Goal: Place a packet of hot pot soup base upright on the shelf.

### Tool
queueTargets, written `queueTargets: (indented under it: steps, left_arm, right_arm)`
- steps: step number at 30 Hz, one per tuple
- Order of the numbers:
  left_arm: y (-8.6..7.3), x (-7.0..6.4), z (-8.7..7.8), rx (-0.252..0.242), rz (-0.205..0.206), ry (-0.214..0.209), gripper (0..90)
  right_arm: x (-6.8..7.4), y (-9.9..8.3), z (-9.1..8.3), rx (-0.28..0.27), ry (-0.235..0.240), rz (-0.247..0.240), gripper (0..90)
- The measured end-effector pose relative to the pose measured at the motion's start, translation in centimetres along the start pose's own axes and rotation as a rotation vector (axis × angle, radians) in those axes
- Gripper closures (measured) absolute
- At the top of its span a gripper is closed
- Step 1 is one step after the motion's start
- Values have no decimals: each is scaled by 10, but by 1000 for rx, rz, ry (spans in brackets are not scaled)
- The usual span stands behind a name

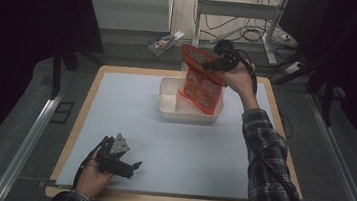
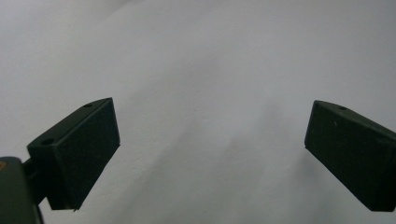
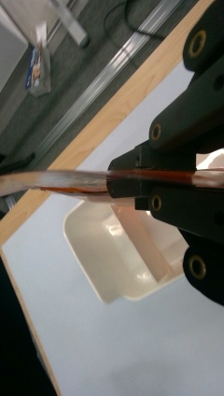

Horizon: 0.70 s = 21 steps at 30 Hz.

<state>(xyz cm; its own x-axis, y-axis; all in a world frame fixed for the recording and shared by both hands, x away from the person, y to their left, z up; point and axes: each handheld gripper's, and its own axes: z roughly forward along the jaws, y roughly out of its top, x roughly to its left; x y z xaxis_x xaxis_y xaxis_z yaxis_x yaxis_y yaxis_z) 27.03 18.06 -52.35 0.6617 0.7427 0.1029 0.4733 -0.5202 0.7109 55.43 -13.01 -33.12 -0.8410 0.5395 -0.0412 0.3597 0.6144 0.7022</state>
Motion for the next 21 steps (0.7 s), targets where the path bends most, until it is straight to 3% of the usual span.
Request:
queueTargets:
  steps: [4,6,8,16,21]
  left_arm:
    - [0,0,0,4,5,-1,30]
    - [0,0,0,5,6,-1,30]
    - [0,0,1,5,5,0,30]
    - [0,0,1,8,4,3,30]
    - [0,-1,1,0,4,-2,27]
  right_arm:
    - [-7,0,1,-8,-107,39,806]
    - [-14,-3,0,-34,-116,87,716]
    - [-16,-4,0,-41,-122,105,668]
    - [-28,-10,-11,-103,-185,136,253]
    - [-31,-15,-21,-140,-167,150,113]
